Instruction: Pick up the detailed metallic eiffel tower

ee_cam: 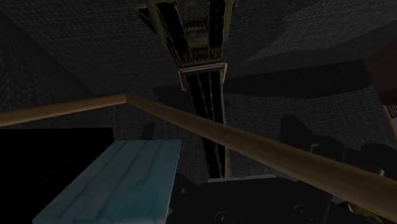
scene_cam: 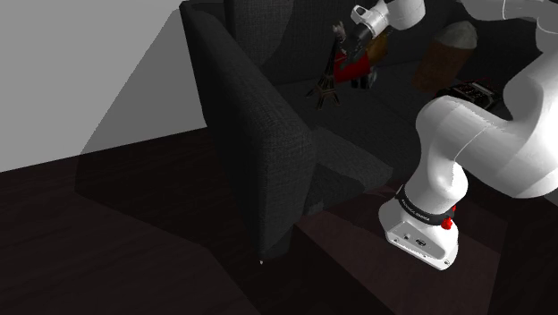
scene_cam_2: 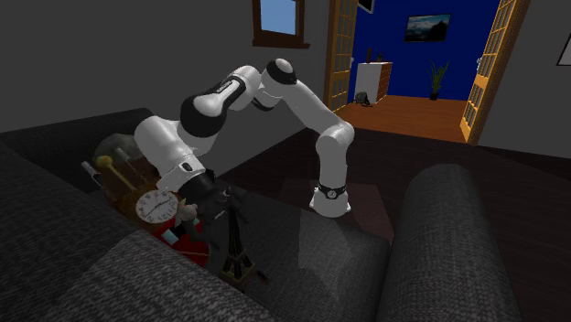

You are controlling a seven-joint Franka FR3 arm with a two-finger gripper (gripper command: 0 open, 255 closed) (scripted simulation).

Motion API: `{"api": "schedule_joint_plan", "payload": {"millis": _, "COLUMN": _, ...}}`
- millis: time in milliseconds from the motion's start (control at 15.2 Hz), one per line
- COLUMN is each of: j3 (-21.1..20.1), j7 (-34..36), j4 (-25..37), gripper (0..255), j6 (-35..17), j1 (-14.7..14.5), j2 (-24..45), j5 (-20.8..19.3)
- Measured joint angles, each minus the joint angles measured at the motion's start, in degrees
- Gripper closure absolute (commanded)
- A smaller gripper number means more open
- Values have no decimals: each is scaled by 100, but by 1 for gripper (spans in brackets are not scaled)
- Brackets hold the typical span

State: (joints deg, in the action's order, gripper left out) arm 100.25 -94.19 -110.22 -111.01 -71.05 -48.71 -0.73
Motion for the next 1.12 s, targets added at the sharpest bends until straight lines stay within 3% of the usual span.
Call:
{"api": "schedule_joint_plan", "payload": {"millis": 198, "j3": 161, "j7": -123, "j4": 104, "gripper": 0, "j6": -10, "j1": -244, "j2": -165, "j5": -84}}
{"api": "schedule_joint_plan", "payload": {"millis": 462, "j3": 139, "j7": -213, "j4": 53, "gripper": 0, "j6": -126, "j1": -320, "j2": -271, "j5": -182}}
{"api": "schedule_joint_plan", "payload": {"millis": 528, "j3": 189, "j7": -219, "j4": 46, "gripper": 255, "j6": -156, "j1": -314, "j2": -291, "j5": -201}}
{"api": "schedule_joint_plan", "payload": {"millis": 1122, "j3": 223, "j7": -129, "j4": 136, "gripper": 255, "j6": -202, "j1": -447, "j2": -299, "j5": -13}}
